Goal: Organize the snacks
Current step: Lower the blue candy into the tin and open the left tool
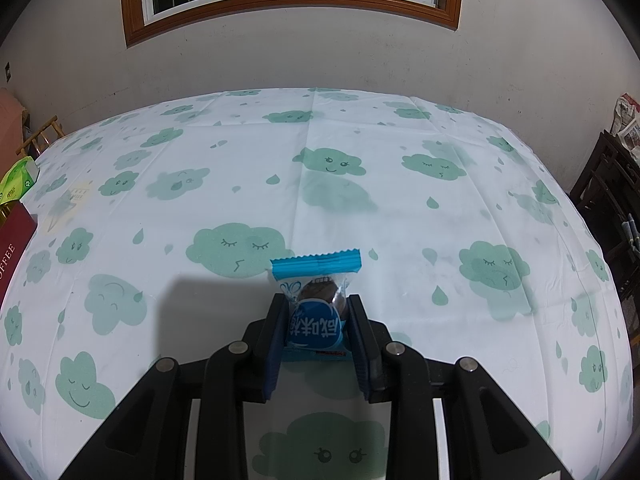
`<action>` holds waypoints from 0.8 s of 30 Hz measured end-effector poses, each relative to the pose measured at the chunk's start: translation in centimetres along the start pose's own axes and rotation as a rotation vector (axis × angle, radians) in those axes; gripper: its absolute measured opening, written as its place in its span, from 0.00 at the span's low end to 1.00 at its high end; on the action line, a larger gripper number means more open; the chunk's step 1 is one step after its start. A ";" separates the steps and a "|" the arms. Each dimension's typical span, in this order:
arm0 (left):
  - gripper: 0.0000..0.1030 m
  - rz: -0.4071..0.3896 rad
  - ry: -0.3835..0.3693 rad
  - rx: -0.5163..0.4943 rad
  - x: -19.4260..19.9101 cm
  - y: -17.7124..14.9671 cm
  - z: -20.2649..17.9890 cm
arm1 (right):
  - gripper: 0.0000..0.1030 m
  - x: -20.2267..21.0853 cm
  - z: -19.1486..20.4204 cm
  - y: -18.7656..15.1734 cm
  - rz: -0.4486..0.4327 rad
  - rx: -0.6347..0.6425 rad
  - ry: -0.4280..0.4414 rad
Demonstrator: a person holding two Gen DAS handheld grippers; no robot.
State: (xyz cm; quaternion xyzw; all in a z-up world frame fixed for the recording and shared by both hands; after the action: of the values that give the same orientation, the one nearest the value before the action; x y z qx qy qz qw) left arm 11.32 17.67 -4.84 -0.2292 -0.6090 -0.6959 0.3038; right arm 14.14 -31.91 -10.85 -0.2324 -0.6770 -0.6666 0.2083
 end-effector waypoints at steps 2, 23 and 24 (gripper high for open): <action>0.28 -0.002 0.001 -0.005 0.0 0.0 -0.1 | 0.29 0.0 0.0 0.0 0.000 0.000 0.000; 0.56 -0.063 0.063 -0.033 1.9 0.9 -0.4 | 0.29 0.0 0.1 0.0 0.000 0.001 0.000; 0.56 -0.070 0.066 -0.032 2.2 0.9 -0.4 | 0.29 0.0 0.1 0.0 0.000 0.001 0.000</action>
State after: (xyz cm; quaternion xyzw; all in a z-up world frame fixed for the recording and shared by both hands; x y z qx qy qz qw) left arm 10.42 16.93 -2.72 -0.1896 -0.5952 -0.7228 0.2955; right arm 14.14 -31.85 -10.89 -0.2323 -0.6774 -0.6662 0.2082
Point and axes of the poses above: each gripper's, at about its wrist camera, not at the fingertips, and x roughly against the way its jaws point, z to its left, y to its top, the point moved 4 cm from there along -x, roughly the way its jaws point, and after that the axes turned 14 degrees about -z, right-handed, at the moved point
